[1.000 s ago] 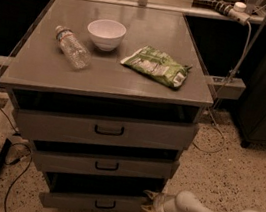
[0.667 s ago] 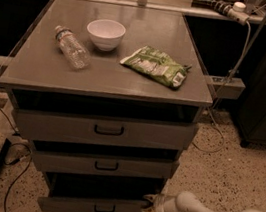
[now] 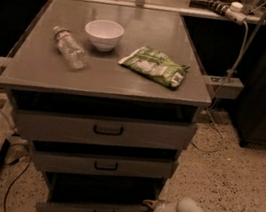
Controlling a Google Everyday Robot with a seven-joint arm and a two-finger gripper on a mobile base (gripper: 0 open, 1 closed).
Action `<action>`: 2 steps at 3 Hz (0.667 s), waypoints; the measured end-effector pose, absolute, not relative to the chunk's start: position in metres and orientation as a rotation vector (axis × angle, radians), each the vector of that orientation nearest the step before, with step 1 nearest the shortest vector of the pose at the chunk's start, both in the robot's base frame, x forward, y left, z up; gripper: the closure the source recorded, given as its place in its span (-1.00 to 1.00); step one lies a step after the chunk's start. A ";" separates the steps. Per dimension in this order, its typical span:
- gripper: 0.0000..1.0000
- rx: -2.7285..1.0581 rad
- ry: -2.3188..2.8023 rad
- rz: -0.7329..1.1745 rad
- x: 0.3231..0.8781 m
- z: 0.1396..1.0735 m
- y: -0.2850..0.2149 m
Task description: Open bottom drawer
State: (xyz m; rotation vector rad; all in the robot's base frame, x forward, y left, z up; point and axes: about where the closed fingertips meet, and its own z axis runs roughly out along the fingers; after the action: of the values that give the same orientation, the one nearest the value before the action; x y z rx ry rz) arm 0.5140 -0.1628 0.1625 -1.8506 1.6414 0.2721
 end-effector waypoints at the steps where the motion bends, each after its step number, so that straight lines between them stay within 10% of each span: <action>1: 0.63 -1.851 1.641 0.272 0.513 0.168 -0.163; 2: 0.16 -1.851 1.641 0.272 0.513 0.168 -0.163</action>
Offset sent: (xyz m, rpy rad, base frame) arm -0.0007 -0.0001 0.0059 0.0000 0.0000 0.0000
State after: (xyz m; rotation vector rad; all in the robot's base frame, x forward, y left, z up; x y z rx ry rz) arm 0.5133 -0.1628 0.1684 -1.8506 1.6414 0.2722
